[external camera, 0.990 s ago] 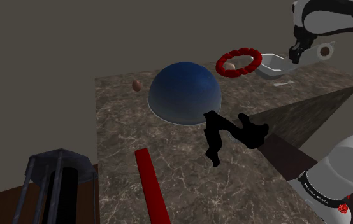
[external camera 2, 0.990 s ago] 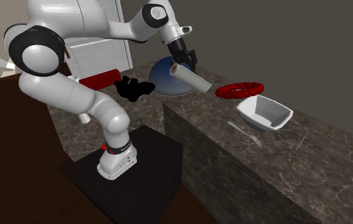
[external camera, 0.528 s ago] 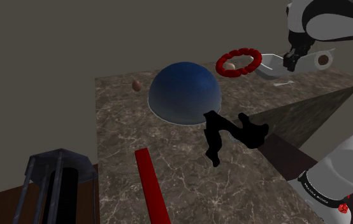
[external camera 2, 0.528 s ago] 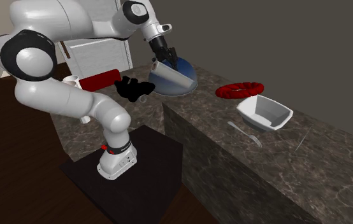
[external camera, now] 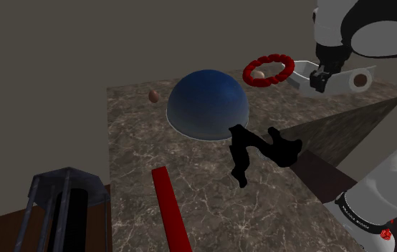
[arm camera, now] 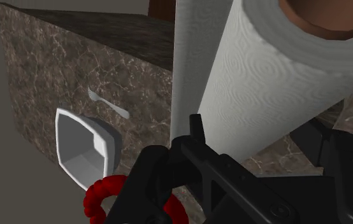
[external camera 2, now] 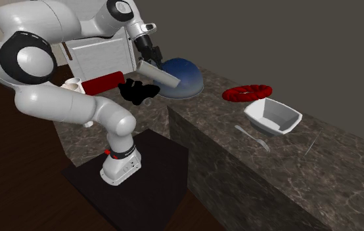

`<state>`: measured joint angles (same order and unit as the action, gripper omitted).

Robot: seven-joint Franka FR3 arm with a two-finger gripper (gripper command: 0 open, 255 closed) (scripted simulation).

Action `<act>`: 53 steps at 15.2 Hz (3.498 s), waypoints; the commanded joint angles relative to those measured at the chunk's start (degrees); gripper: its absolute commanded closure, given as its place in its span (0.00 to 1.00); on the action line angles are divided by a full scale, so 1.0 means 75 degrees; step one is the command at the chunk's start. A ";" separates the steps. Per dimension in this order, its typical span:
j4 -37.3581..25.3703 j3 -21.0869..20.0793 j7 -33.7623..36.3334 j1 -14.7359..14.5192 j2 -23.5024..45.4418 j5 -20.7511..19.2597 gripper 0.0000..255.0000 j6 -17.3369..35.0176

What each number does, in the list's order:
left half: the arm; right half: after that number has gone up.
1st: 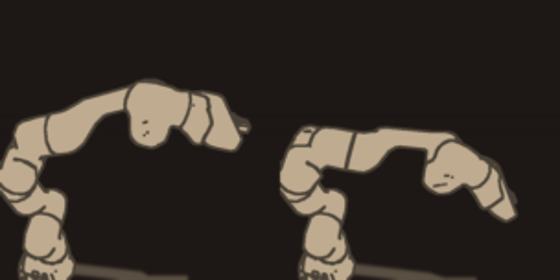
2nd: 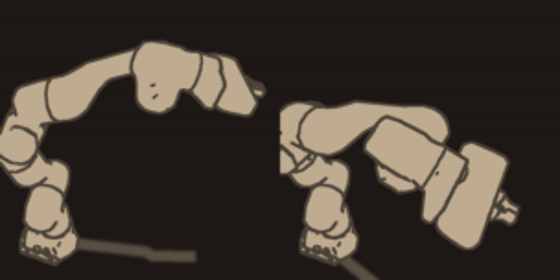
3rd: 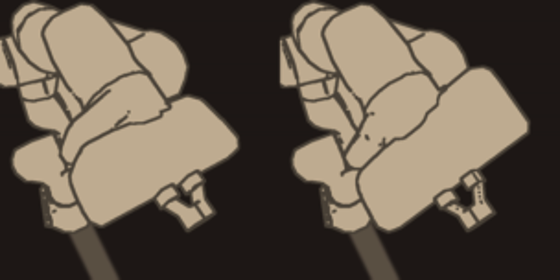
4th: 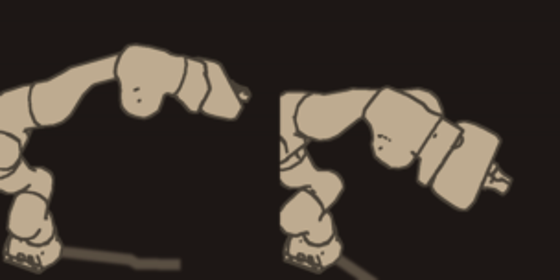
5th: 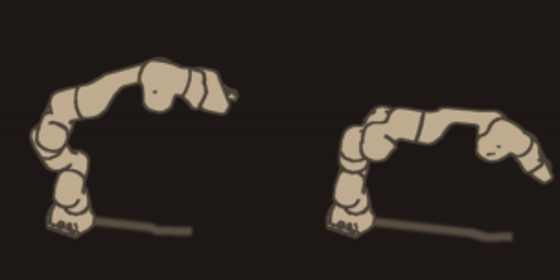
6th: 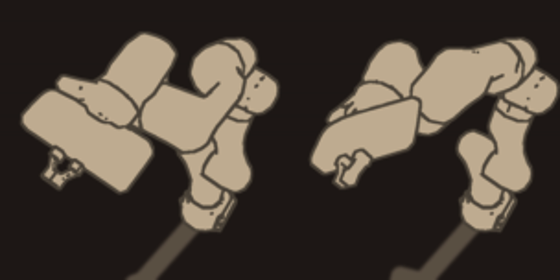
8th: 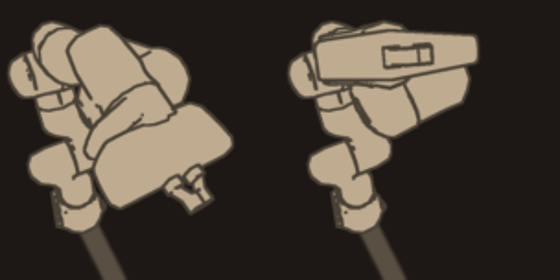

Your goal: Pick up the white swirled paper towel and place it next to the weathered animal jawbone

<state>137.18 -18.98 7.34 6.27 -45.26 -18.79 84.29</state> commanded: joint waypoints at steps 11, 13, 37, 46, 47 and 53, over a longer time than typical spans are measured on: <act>-0.1494 -0.2286 0.2068 -0.0323 0.0834 0.1645 1.00 -0.1327; -0.1851 -0.2695 0.2451 -0.0280 0.1082 0.1859 1.00 -0.1508; -0.8585 -1.2169 0.5773 0.7319 0.1767 0.4261 1.00 -0.3751; -0.7365 -1.2086 0.5921 0.6803 0.1841 0.4279 1.00 -0.2756; -0.7249 -1.2085 0.5932 0.6763 0.1839 0.4289 1.00 -0.2653; -0.6614 -1.2110 0.5978 0.6587 0.1784 0.4375 1.00 -0.2060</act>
<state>87.01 -109.63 52.31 55.52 -31.60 13.84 68.08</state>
